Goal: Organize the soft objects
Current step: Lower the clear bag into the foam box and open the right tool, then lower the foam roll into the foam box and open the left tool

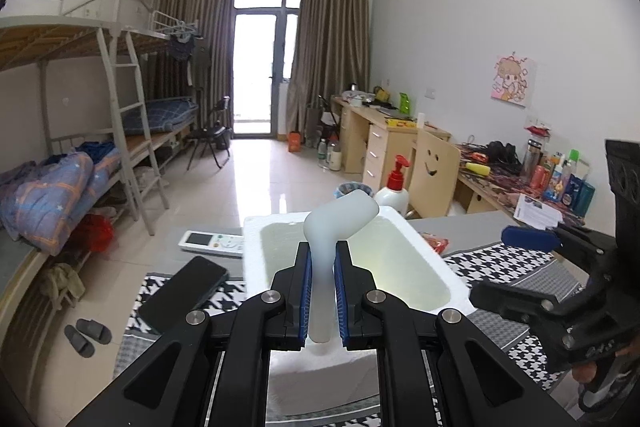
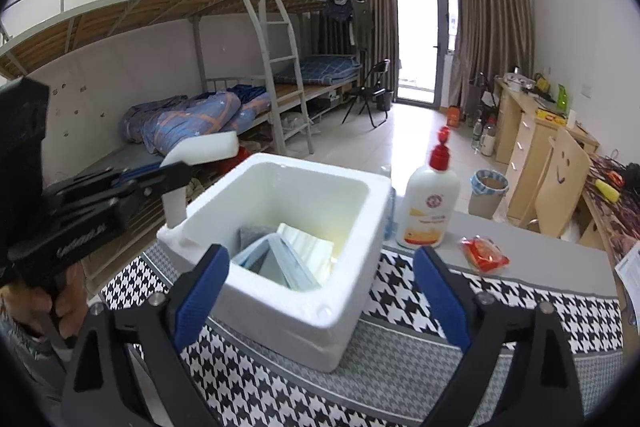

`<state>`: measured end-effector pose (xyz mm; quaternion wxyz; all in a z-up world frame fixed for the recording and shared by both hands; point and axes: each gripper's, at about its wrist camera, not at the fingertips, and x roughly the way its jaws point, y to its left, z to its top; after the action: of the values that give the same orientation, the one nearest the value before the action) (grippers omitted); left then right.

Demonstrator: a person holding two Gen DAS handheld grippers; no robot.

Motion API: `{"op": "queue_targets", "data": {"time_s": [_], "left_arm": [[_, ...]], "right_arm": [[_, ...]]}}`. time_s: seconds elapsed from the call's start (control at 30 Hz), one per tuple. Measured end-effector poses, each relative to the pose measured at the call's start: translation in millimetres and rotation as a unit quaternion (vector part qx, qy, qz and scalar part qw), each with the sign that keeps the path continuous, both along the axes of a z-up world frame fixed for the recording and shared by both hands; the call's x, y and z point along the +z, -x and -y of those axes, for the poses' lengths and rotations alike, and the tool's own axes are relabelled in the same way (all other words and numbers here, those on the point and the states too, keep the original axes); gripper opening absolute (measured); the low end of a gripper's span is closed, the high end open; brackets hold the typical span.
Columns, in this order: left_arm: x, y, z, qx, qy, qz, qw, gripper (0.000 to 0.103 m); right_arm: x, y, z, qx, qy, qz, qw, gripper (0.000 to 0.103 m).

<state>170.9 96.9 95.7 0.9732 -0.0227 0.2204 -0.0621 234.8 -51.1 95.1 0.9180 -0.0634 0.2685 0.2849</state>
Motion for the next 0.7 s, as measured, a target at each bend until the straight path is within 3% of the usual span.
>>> {"op": "queue_targets", "data": {"time_s": [0.4, 0.7], "left_arm": [[-6, -29, 18, -0.015, -0.015, -0.017, 0.9996, 0.012], [-10, -46, 27, -0.005, -0.029, -0.022, 0.9993, 0.019]], "right_arm": [[-10, 9, 24, -0.022, -0.007, -0.001, 1.000, 0.095], [-14, 14, 35, -0.038, -0.007, -0.002, 0.999, 0.095]]}}
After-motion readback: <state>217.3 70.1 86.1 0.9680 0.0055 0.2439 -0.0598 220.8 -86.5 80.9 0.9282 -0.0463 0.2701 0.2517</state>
